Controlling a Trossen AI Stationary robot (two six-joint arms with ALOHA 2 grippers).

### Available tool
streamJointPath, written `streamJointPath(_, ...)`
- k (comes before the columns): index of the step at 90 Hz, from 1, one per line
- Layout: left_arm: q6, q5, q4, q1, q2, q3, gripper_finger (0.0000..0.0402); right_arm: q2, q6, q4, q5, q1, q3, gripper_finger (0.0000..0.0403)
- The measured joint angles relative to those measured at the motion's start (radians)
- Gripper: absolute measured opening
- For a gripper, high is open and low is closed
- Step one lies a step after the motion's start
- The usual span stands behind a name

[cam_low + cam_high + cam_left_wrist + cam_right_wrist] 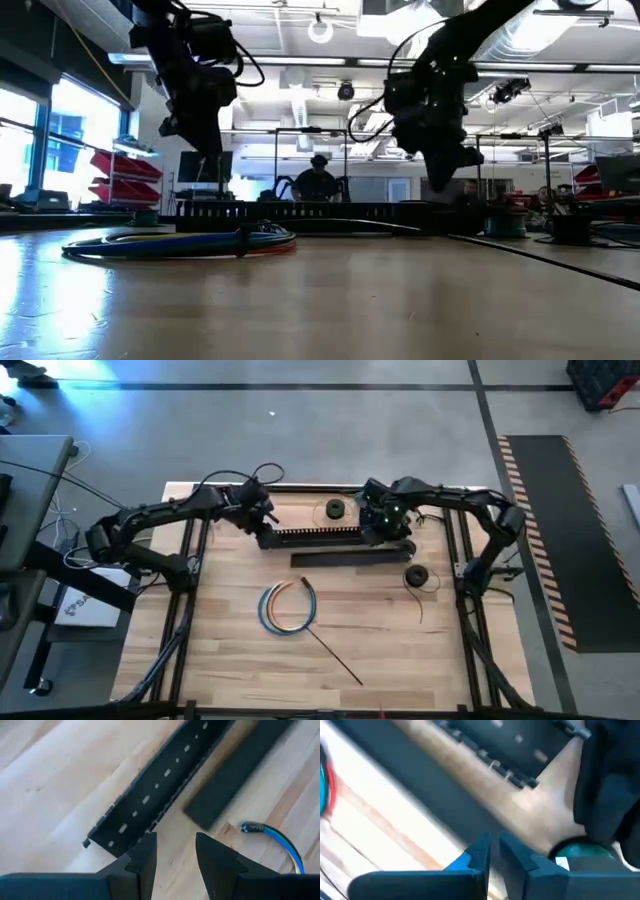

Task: Ziptie cables
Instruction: Put the ziptied cables into the black cable duct

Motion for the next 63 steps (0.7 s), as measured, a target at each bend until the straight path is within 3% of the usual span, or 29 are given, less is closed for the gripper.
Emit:
streamJointPath(14, -0.012, 0.003, 0.005, 0.001, 0.0, 0.001, 0.0117, -0.098, -0.021, 0.005, 0.028, 0.019, 0.0, 0.0028)
streamJointPath(23, 0.003, 0.006, 0.004, -0.004, 0.0, 0.001, 0.0117, -0.133, -0.092, 0.037, -0.033, 0.044, 0.001, 0.0059)
streamJointPath(31, 0.018, 0.017, 0.005, -0.005, 0.0, 0.001, 0.0117, -0.133, -0.176, 0.045, -0.082, 0.075, 0.001, 0.0099)
streamJointPath(43, 0.032, 0.095, 0.005, -0.013, 0.0, 0.001, 0.0117, -0.11, -0.254, 0.124, -0.014, 0.117, 0.001, 0.0159)
streamJointPath(63, 0.075, 0.03, 0.113, -0.055, 0.106, 0.001, 0.0117, -0.05, -0.29, 0.356, 0.016, 0.112, 0.001, 0.0205)
